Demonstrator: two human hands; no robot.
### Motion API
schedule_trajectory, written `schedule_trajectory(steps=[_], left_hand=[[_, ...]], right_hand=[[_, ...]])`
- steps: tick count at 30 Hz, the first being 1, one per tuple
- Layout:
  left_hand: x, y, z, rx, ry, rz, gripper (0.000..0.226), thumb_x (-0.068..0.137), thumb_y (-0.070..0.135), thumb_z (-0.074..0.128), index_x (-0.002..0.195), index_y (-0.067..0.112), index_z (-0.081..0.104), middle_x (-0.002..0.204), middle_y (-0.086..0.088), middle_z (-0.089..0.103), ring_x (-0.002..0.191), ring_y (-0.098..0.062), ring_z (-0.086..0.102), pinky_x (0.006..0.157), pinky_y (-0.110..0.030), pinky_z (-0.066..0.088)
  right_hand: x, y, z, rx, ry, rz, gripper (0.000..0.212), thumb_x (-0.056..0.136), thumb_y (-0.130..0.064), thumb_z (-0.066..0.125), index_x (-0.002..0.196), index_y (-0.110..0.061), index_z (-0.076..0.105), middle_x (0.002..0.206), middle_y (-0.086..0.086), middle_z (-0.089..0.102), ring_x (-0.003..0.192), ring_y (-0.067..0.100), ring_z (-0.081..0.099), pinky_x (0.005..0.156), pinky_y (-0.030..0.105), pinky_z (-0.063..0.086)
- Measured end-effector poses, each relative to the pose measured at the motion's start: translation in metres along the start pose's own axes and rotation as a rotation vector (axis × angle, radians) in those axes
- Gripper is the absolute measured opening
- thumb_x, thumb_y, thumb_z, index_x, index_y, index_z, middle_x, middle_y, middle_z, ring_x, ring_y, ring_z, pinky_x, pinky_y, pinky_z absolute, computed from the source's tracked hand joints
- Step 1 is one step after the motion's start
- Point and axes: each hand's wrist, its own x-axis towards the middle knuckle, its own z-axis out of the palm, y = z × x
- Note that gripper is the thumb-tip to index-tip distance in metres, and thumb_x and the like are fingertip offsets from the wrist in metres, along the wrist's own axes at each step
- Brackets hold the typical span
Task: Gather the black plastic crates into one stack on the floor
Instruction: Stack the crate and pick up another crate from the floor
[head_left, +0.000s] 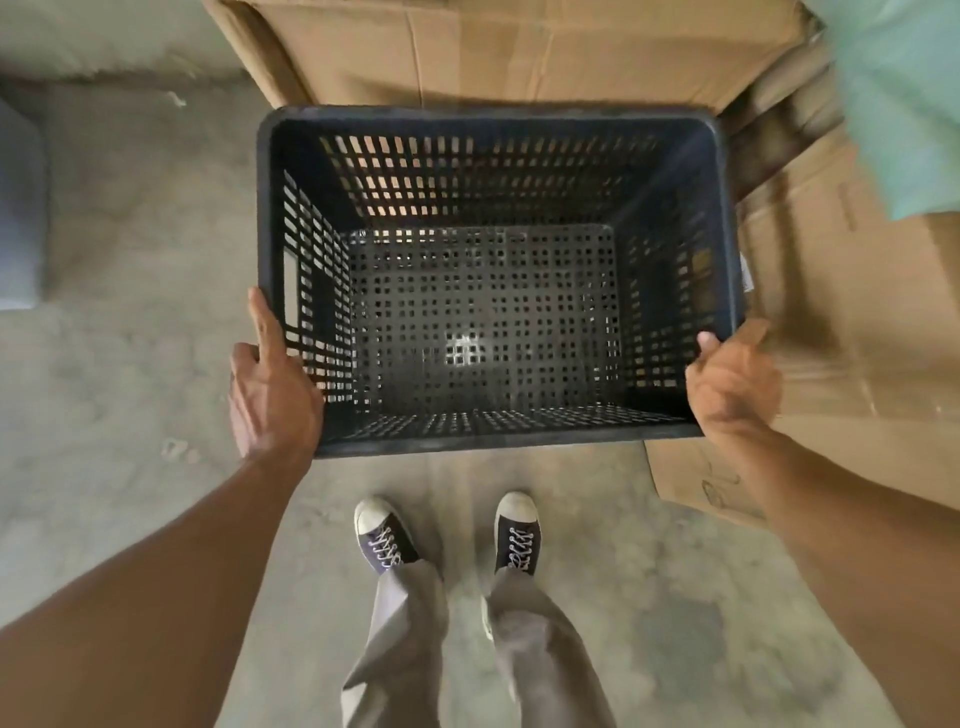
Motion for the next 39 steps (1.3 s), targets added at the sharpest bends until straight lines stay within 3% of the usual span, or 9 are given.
schedule_trajectory(steps=[3,11,15,17,22,26,30,33,39], left_hand=[[-0.001,0.0,0.0,-0.037,0.042,-0.003,0.087,0.091,-0.004,0.05,0.156,0.029,0.003,0.105,-0.024,0.048,0.076,-0.037,0.049,0.071,-0.055,0.047],[-0.004,0.0,0.0,0.003,0.061,-0.015,0.077,0.097,0.008,0.046,0.157,0.03,0.002,0.103,-0.024,0.05,0.072,-0.033,0.045,0.066,-0.051,0.043],[-0.004,0.002,0.003,0.024,0.087,-0.01,0.078,0.097,0.009,0.045,0.156,0.034,0.0,0.099,-0.026,0.051,0.068,-0.034,0.047,0.062,-0.049,0.042],[-0.003,0.001,0.003,0.039,0.091,-0.027,0.08,0.097,0.009,0.046,0.155,0.037,-0.002,0.098,-0.026,0.052,0.068,-0.034,0.047,0.064,-0.05,0.043],[-0.003,0.001,0.004,0.067,0.108,-0.013,0.083,0.095,0.01,0.046,0.153,0.042,-0.006,0.091,-0.026,0.052,0.069,-0.038,0.05,0.065,-0.053,0.045],[-0.002,-0.003,0.004,0.071,0.094,-0.016,0.086,0.096,0.01,0.046,0.151,0.046,-0.01,0.084,-0.024,0.05,0.065,-0.035,0.048,0.062,-0.05,0.042],[-0.01,-0.011,0.005,0.014,0.062,-0.056,0.089,0.096,0.006,0.045,0.15,0.049,-0.01,0.064,-0.011,0.04,0.051,-0.023,0.04,0.051,-0.04,0.038],[-0.024,-0.018,0.003,0.011,0.035,-0.071,0.09,0.096,0.004,0.046,0.151,0.048,-0.009,0.061,-0.01,0.04,0.048,-0.022,0.042,0.041,-0.031,0.029],[-0.035,-0.018,0.002,0.039,-0.018,-0.065,0.088,0.098,0.003,0.045,0.152,0.044,-0.011,0.074,-0.021,0.049,0.05,-0.022,0.042,0.051,-0.04,0.041]], right_hand=[[0.0,-0.002,0.004,0.008,0.015,-0.011,0.043,0.096,-0.031,0.047,0.117,0.004,0.038,0.098,0.03,0.061,0.084,0.051,0.061,0.061,0.041,0.039],[-0.001,-0.002,0.001,0.026,-0.009,-0.011,0.04,0.095,-0.03,0.049,0.118,0.001,0.037,0.102,0.028,0.061,0.084,0.051,0.06,0.064,0.044,0.044],[-0.002,0.004,-0.001,0.149,0.028,-0.127,0.05,0.094,-0.023,0.05,0.138,-0.018,0.026,0.123,0.021,0.052,0.083,0.044,0.059,0.064,0.04,0.042],[-0.002,0.007,-0.002,0.171,0.014,-0.188,0.06,0.095,-0.021,0.047,0.145,-0.033,0.016,0.116,0.019,0.054,0.078,0.037,0.057,0.065,0.04,0.042],[0.004,0.012,0.001,0.12,-0.032,-0.229,0.075,0.092,-0.018,0.049,0.148,-0.041,0.005,0.097,0.013,0.06,0.062,0.02,0.043,0.06,0.031,0.033],[0.007,0.012,0.002,0.112,-0.053,-0.218,0.076,0.092,-0.02,0.048,0.146,-0.045,0.001,0.073,0.008,0.054,0.051,0.018,0.04,0.058,0.033,0.034],[0.009,0.016,0.0,0.121,-0.12,-0.226,0.082,0.089,-0.017,0.049,0.145,-0.049,-0.001,0.07,0.008,0.058,0.056,0.024,0.048,0.06,0.034,0.042],[0.0,0.024,0.002,0.15,-0.096,-0.25,0.082,0.088,-0.015,0.05,0.145,-0.048,0.002,0.058,0.002,0.045,0.048,0.017,0.039,0.059,0.031,0.037],[-0.011,0.038,0.003,0.123,-0.086,-0.276,0.082,0.087,-0.013,0.051,0.147,-0.044,0.004,0.056,-0.002,0.04,0.058,0.03,0.047,0.062,0.033,0.04]])
